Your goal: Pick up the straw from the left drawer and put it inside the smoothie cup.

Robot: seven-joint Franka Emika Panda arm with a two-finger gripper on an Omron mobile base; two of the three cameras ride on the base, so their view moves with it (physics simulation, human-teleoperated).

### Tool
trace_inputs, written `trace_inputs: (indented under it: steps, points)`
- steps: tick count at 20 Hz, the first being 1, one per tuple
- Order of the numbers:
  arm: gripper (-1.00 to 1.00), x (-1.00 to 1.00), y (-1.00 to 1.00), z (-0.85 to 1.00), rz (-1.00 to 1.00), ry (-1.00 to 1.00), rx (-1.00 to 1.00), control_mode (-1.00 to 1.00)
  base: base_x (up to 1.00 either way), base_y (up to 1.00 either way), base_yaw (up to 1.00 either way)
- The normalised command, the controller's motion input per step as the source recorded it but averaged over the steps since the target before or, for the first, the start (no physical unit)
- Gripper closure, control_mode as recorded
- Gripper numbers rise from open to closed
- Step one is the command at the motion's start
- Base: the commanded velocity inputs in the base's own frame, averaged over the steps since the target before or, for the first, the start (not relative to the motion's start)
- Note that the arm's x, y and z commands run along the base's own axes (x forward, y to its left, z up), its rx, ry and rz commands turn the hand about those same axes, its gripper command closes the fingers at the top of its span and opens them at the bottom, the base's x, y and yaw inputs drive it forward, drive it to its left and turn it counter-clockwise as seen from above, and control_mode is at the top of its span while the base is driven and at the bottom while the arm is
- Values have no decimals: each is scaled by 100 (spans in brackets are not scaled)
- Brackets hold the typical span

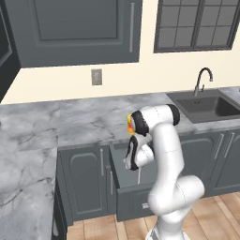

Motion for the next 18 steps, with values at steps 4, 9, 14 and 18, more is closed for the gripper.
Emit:
trace_inputs:
  steps: [4,9,14,18]
  points:
    - [100,-60,5,-9,0,3,-4,-100,0,0,0]
    - [100,-58,-5,-2,-5,-2,0,-100,0,0,0]
    - [100,-63,-15,28,-2,-21,3,-100,0,0,0]
    - [100,-56,-6,77,-1,-35,7,-100,0,0,0]
